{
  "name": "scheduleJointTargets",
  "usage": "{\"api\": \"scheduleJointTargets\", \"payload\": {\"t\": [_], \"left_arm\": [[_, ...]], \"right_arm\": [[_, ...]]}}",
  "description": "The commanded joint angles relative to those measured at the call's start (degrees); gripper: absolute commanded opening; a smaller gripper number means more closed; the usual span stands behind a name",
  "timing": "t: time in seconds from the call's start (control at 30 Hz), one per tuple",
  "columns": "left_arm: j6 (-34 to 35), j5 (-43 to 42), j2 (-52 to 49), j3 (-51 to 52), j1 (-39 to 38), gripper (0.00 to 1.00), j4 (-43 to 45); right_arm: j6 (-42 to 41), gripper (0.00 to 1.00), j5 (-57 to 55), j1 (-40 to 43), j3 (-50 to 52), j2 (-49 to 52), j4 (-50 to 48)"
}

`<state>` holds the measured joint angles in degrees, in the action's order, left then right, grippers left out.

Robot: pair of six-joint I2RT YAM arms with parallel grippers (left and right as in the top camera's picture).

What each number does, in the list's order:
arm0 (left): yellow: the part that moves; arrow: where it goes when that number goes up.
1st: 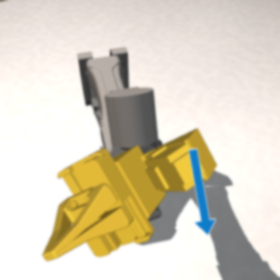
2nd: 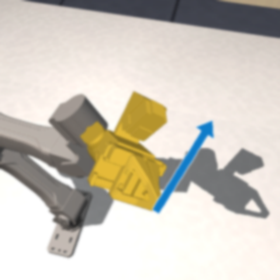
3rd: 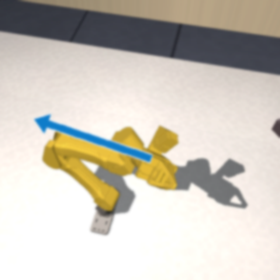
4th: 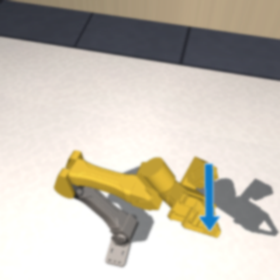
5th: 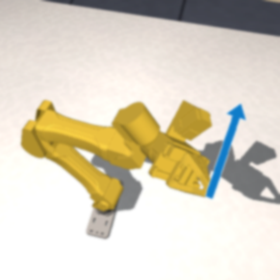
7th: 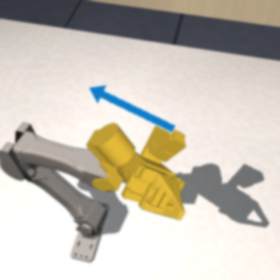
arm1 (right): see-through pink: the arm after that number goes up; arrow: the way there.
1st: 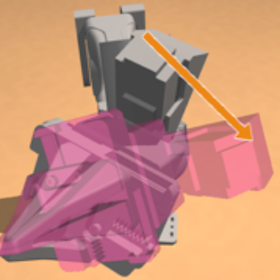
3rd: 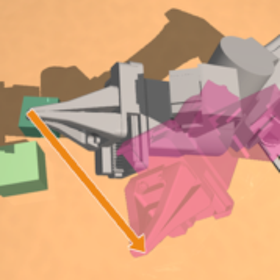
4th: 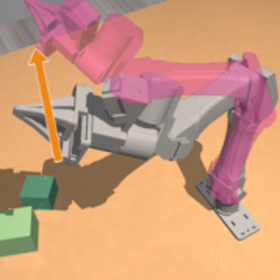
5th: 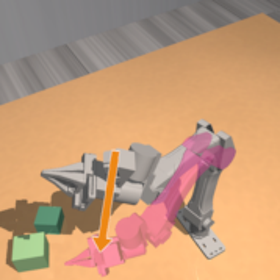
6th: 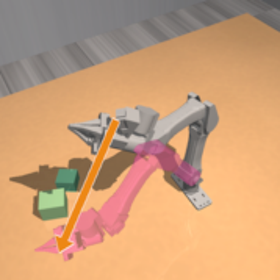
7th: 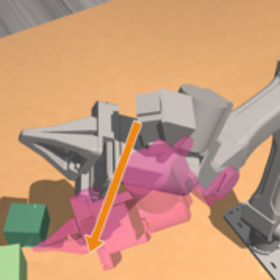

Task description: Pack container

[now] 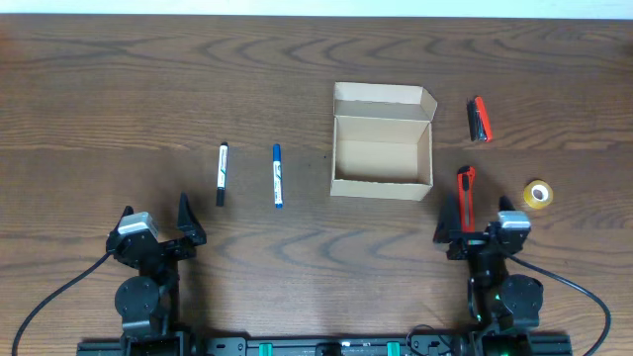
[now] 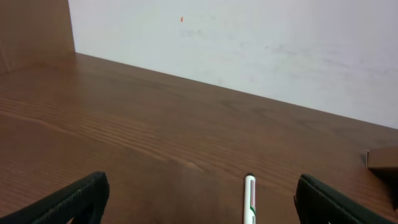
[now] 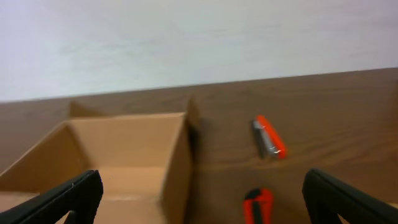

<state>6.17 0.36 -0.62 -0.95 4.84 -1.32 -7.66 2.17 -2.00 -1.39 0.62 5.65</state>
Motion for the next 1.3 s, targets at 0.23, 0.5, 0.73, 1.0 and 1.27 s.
{"api": "scheduleJointTargets", "payload": {"t": [0.23, 0.5, 0.73, 1.0, 1.27], "left_arm": [[-0.2, -0.5, 0.4, 0.7, 0.4, 0.95, -3.1], [-0.2, -0.5, 0.4, 0.7, 0.4, 0.95, -3.1], [-0.2, -0.5, 0.4, 0.7, 0.4, 0.95, -3.1], [-0.2, -0.5, 0.4, 0.7, 0.4, 0.95, -3.1], [-0.2, -0.5, 0.4, 0.7, 0.4, 0.95, -3.1]], "right_arm": [[5.0, 0.99, -10.6, 0.5, -26.0, 13.2, 17.7], [0.0, 0.99, -21.5, 0.5, -65.5, 48.8, 50.9], [12.7, 0.99, -26.0, 0.5, -91.0, 71.8, 70.3], [17.5, 0.99, -26.0, 1.3, -93.2, 78.6, 66.0], [16.8, 0.99, -19.9, 14.6, -93.2, 81.8, 58.5]]}}
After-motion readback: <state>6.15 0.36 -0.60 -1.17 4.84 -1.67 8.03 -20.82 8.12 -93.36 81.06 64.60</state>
